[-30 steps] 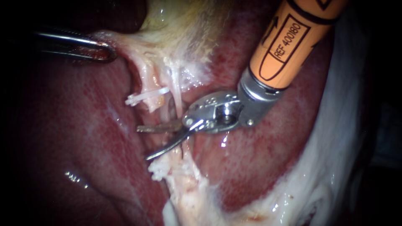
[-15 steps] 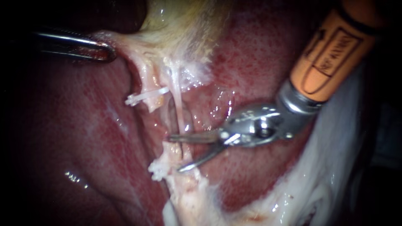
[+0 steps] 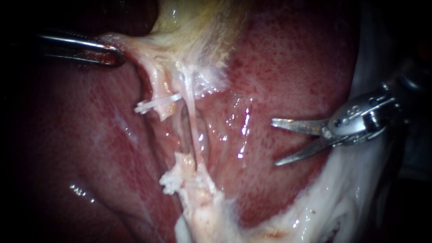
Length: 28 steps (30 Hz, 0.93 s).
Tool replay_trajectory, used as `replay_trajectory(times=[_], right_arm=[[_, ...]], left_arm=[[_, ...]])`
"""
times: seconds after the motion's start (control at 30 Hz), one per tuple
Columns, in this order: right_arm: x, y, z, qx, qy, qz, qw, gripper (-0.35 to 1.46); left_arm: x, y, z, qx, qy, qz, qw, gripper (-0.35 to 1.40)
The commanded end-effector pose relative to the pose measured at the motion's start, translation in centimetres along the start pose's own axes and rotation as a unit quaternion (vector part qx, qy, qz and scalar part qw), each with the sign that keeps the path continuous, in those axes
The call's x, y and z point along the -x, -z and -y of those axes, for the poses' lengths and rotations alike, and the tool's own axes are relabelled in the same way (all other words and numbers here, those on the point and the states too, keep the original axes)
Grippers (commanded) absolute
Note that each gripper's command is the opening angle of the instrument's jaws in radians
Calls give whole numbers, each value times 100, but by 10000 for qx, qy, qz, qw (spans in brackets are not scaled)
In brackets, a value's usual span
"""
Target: Go back from the cut left tube
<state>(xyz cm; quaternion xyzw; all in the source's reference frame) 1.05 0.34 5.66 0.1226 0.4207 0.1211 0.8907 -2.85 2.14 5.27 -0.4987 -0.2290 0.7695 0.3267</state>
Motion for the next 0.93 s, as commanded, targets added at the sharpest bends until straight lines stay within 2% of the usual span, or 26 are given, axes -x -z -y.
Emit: replay_trajectory(times=[0.03, 0.17, 0.23, 0.33, 0.53, 0.93], right_arm=[[2, 1, 0, -3, -16, 16, 10000, 143], [5, 4, -2, -36, -29, 44, 10000, 143], [6, 5, -2, -185, -32, 11, 9998, 143], [6, 5, -2, -217, -28, 3, 9998, 143], [6, 5, -1, -246, -28, -4, 9997, 145], [6, 4, -1, -275, -28, -12, 9996, 145]], left_arm=[[0, 0, 0, -2, 1, -1, 10000, -35], [4, -6, 0, -39, -11, -8, 10000, -35], [8, -11, 0, -27, -21, -6, 10000, -35], [16, -21, 2, 9, -43, -16, 10000, -35], [30, -41, 4, 45, -119, 81, 9999, -35], [31, -44, 3, 49, -124, 97, 9999, -35]])
